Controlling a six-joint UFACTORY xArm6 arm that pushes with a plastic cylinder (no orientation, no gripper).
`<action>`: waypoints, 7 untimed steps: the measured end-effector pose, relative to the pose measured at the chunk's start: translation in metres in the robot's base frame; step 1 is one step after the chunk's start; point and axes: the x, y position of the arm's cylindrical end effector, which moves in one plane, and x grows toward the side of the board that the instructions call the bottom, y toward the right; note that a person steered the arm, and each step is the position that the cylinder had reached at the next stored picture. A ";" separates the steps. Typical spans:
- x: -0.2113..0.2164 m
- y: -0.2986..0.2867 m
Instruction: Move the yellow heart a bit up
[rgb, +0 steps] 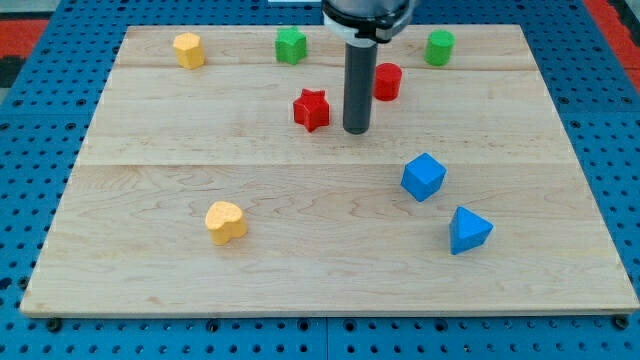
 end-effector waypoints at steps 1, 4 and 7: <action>0.009 0.000; 0.011 -0.001; 0.102 -0.046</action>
